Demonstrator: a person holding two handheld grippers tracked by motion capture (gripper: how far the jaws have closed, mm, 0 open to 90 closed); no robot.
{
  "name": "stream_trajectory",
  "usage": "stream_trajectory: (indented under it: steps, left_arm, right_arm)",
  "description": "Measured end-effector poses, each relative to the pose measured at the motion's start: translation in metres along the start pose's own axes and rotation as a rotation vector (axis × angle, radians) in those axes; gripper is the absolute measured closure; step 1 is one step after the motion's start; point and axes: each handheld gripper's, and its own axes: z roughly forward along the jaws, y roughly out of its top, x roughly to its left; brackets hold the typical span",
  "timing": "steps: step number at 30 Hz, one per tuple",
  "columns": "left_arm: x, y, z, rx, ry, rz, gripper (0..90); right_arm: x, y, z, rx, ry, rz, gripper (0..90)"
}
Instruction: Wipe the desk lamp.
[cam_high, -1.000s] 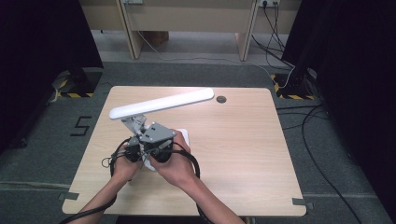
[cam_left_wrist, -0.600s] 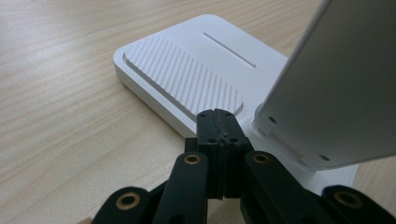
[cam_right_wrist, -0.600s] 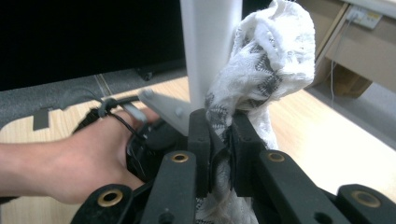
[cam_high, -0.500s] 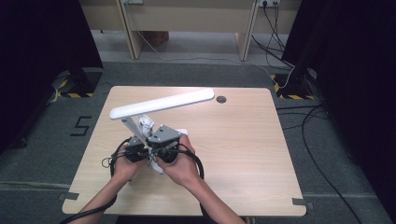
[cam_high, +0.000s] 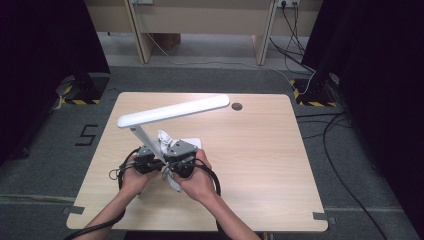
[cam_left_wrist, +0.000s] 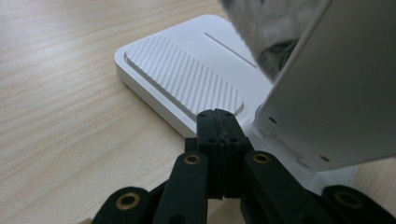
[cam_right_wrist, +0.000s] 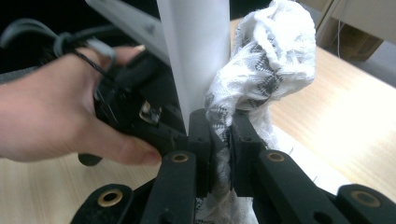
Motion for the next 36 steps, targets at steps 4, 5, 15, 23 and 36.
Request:
stream_trajectory:
  steps: [4,5,15,23,36]
  left_arm:
    - [0.000,0.000,0.000,0.001,0.001,0.001,89.2]
    - [0.000,0.000,0.000,0.001,0.001,0.001,89.2]
    - [0.000,0.000,-0.001,0.008,0.007,0.000,88.9]
    - [-0.001,0.000,-0.001,0.011,0.014,0.002,88.3]
    - [-0.001,0.000,-0.001,0.018,0.025,0.008,87.0]
  right_arm:
    - [-0.002,-0.009,0.005,0.018,-0.001,0.018,82.2]
    - [-0.002,-0.011,0.006,0.028,-0.002,0.029,82.1]
    - [-0.010,-0.031,0.017,0.077,0.000,0.065,82.1]
    - [-0.016,-0.049,0.026,0.127,-0.007,0.116,82.1]
    - [-0.026,-0.072,0.036,0.177,-0.037,0.191,82.3]
